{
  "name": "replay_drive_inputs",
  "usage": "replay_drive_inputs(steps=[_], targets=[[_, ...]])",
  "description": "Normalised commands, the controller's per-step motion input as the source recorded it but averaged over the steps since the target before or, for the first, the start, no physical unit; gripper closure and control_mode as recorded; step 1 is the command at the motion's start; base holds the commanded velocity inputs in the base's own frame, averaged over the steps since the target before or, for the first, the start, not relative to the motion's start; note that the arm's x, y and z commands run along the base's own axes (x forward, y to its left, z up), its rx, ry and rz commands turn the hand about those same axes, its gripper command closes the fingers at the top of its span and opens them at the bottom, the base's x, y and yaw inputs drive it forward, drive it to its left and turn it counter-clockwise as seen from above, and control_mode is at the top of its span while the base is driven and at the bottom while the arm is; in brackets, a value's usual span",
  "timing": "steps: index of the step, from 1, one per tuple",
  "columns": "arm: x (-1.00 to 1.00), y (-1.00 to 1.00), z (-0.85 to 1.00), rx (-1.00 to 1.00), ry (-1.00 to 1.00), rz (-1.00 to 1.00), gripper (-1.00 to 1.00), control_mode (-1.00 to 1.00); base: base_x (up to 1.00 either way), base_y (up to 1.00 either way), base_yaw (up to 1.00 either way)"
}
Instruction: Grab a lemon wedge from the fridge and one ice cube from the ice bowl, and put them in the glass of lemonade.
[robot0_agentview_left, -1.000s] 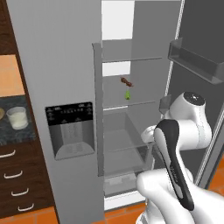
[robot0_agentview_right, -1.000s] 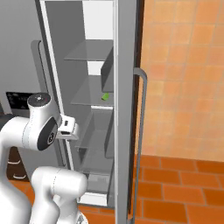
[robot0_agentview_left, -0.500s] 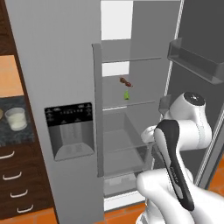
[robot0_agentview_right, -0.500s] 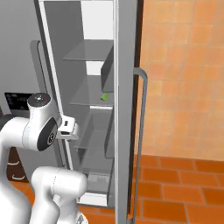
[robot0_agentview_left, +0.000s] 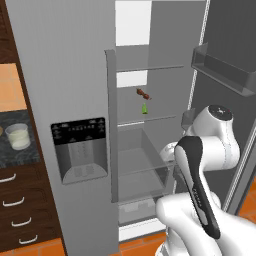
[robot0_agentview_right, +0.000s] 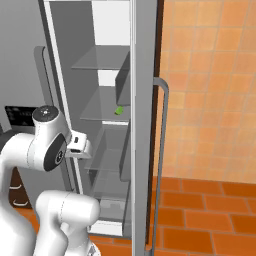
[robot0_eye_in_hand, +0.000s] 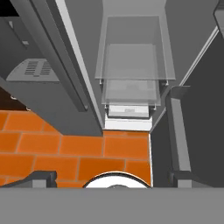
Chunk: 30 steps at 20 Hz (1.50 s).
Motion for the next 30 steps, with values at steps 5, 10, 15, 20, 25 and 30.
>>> replay_drive_inputs(steps=[5,10,15,20,25,30], targets=[[0.24,0.00,0.00,0.02,-0.08,-0.02,-1.00,-1.00,0.00,0.00,0.00],[0.23,-0.08,0.00,0.01,-0.10,-0.04,-1.00,-1.00,0.00,0.00,0.00],[0.32,0.00,0.05,0.00,0.00,-0.07,-1.00,-1.00,0.00,0.00,0.00],[0.42,0.00,0.01,0.00,0.00,-0.03,-1.00,-1.00,0.00,0.00,0.00],[0.42,-0.03,0.00,0.00,0.00,0.00,-1.00,-1.00,0.00,0.00,0.00],[0.40,-0.04,0.00,0.00,0.00,0.00,-1.00,-1.00,0.00,0.00,0.00]])
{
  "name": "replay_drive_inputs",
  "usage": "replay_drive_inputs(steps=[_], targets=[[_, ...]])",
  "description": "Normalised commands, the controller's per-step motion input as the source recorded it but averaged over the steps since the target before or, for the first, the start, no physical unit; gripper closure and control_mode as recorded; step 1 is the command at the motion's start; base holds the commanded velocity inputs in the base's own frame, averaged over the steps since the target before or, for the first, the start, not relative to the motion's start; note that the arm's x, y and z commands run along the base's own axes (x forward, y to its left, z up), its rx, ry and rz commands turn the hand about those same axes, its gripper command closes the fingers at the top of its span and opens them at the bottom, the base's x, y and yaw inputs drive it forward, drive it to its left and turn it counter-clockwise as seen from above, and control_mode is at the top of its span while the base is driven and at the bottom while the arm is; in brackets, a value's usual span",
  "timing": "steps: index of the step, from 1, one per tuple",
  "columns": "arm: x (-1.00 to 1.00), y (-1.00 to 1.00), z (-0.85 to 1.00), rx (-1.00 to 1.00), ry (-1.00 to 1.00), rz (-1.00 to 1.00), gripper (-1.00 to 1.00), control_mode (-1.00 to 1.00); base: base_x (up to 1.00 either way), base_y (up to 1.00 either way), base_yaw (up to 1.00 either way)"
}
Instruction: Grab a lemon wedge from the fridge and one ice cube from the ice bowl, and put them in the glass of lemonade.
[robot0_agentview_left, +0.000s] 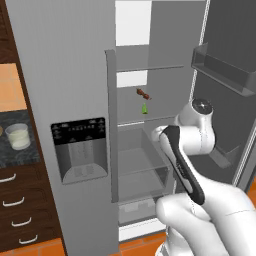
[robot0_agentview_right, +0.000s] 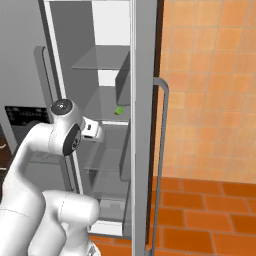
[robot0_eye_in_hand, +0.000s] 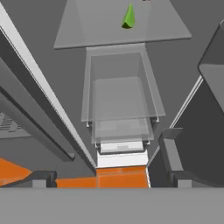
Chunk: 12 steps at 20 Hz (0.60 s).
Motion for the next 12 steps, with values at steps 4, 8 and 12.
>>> replay_drive_inputs(steps=[4,8,12], targets=[[0.41,-0.01,0.00,0.01,0.00,0.00,-1.00,-1.00,0.00,0.00,0.00],[0.41,-0.01,0.00,0.00,0.00,0.00,-1.00,-1.00,0.00,0.00,0.00],[0.39,-0.01,0.00,0.00,0.00,0.00,-1.00,-1.00,0.00,0.00,0.00]])
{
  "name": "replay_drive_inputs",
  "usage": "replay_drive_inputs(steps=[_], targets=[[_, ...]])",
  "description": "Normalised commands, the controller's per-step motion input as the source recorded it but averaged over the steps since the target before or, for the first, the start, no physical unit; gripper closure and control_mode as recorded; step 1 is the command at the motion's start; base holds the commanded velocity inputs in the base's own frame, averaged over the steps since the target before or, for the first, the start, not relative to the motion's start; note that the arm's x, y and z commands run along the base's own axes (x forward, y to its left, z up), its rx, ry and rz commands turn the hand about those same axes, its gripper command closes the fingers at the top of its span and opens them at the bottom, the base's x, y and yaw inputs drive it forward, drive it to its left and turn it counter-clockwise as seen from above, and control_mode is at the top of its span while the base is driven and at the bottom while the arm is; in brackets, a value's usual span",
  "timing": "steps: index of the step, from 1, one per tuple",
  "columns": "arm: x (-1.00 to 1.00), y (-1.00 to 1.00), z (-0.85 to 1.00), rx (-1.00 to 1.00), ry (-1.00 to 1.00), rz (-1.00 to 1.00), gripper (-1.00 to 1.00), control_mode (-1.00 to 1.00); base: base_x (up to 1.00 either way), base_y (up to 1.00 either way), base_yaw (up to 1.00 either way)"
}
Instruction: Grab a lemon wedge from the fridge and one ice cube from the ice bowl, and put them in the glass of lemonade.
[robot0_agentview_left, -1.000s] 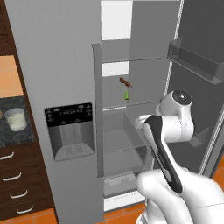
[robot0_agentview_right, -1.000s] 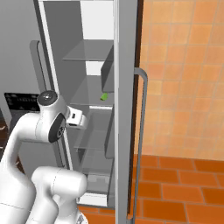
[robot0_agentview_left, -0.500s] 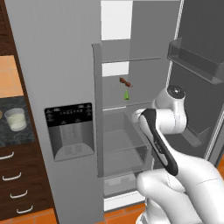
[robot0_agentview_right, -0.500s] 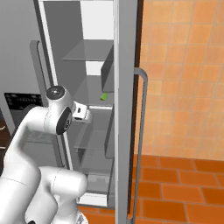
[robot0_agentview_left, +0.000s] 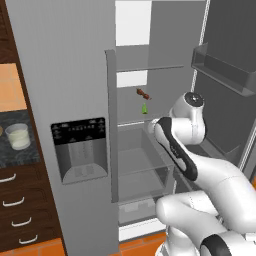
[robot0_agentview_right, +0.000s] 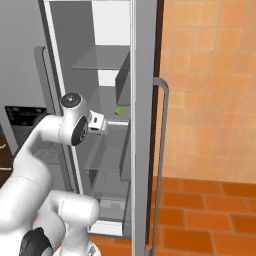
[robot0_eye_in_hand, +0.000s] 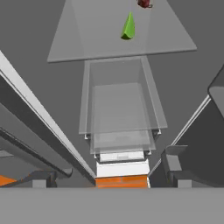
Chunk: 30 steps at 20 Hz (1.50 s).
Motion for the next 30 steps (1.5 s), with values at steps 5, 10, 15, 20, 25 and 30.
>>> replay_drive_inputs(steps=[5,10,15,20,25,30], targets=[[0.45,0.00,0.00,0.00,0.00,0.00,-1.00,-1.00,0.00,0.00,0.00],[0.48,0.00,0.00,0.00,0.00,0.00,-1.00,-1.00,0.00,0.00,0.00],[0.50,0.00,0.00,0.00,0.00,0.00,-1.00,-1.00,0.00,0.00,0.00],[0.47,-0.02,0.00,0.00,0.00,0.00,-1.00,-1.00,0.00,0.00,0.00],[0.50,-0.02,0.00,0.00,0.00,0.00,-1.00,-1.00,0.00,0.00,0.00],[0.50,0.00,0.00,0.00,0.00,0.00,-1.00,-1.00,0.00,0.00,0.00]])
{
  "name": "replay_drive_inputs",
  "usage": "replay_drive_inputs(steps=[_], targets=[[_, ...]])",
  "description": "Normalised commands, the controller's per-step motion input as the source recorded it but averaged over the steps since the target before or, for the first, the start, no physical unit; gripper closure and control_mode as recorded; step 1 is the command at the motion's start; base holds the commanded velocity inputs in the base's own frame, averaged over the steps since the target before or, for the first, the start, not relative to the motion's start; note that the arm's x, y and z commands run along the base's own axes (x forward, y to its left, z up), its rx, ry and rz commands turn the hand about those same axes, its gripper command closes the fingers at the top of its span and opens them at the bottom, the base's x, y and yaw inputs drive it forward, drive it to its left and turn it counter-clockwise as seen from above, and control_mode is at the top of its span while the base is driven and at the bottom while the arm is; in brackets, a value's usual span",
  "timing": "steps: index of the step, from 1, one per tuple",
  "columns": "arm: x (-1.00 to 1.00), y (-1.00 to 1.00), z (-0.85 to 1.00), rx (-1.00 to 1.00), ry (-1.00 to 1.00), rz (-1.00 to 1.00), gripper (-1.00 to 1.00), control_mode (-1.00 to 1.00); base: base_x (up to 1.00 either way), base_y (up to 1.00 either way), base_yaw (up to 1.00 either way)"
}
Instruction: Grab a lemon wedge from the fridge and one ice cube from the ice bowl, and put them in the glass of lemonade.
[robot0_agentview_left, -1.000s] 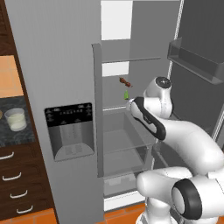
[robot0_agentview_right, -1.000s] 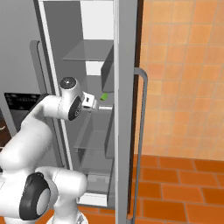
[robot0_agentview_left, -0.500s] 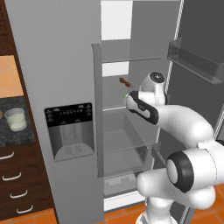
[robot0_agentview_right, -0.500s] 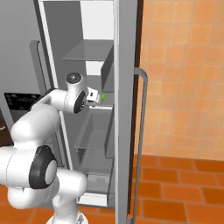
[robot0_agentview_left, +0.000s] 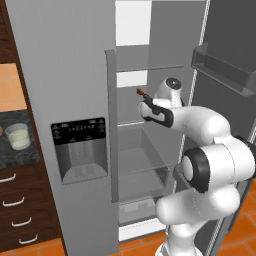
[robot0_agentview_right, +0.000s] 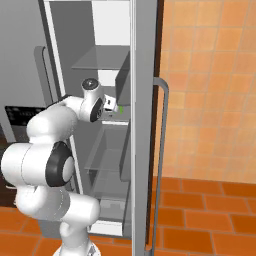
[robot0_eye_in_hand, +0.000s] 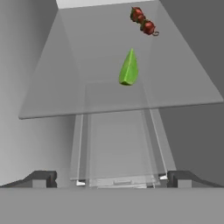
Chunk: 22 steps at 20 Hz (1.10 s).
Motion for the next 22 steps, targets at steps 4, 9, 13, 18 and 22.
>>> replay_drive_inputs(steps=[4,9,13,18,22], targets=[[0.42,-0.02,-0.01,0.00,-0.01,0.00,-1.00,-1.00,0.00,0.00,0.00],[0.36,-0.07,-0.17,0.00,-0.03,0.00,-1.00,-1.00,0.00,0.00,0.00],[0.35,-0.07,-0.29,0.00,-0.04,0.00,-1.00,-1.00,0.00,0.00,0.00],[0.39,-0.01,-0.24,0.00,-0.03,0.00,-1.00,-1.00,0.00,0.00,0.00],[0.38,-0.06,-0.18,0.00,-0.01,0.00,-1.00,-1.00,0.00,0.00,0.00]])
